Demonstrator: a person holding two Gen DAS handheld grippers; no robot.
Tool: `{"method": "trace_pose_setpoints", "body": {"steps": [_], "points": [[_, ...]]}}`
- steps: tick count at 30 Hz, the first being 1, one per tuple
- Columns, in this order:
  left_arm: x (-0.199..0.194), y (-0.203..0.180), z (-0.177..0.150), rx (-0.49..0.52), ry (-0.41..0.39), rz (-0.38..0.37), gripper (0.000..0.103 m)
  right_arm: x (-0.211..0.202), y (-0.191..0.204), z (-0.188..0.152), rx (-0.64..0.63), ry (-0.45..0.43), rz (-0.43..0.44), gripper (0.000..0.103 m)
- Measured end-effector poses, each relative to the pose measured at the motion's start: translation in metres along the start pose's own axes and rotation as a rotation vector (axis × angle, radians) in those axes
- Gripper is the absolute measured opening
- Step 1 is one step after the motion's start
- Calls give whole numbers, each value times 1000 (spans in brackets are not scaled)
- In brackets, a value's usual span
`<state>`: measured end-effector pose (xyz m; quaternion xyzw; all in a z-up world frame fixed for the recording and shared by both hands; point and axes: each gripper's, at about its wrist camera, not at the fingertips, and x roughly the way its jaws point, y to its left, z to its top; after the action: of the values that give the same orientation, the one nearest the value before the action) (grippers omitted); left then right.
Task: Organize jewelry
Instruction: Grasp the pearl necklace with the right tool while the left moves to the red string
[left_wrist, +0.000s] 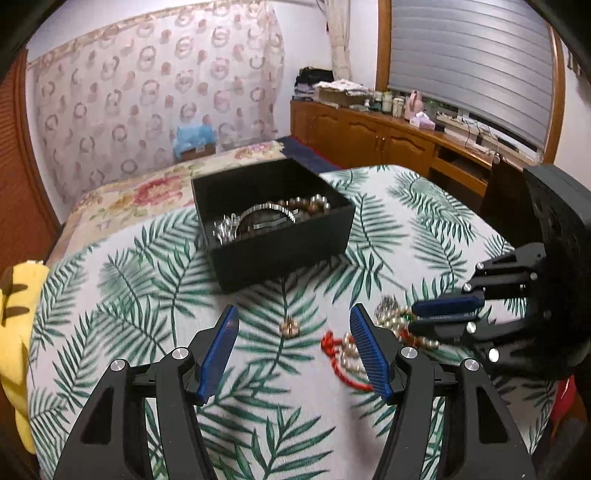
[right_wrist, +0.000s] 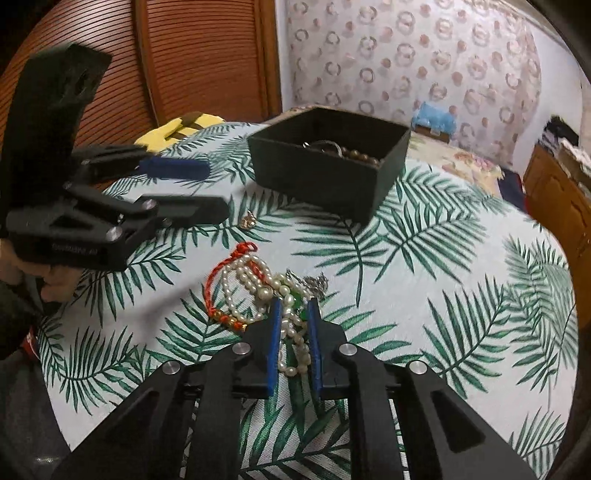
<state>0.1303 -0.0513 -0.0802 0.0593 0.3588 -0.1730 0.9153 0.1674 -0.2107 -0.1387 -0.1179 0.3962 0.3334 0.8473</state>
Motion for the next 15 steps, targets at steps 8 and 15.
{"method": "trace_pose_setpoints", "body": {"steps": [8,15], "points": [[7,-4,-14,8,38,-17,60,3,3,3,16,7,3,15],[17,-10,-21,17,75,-16,60,-3,-2,-3,12,23,-37,13]]}}
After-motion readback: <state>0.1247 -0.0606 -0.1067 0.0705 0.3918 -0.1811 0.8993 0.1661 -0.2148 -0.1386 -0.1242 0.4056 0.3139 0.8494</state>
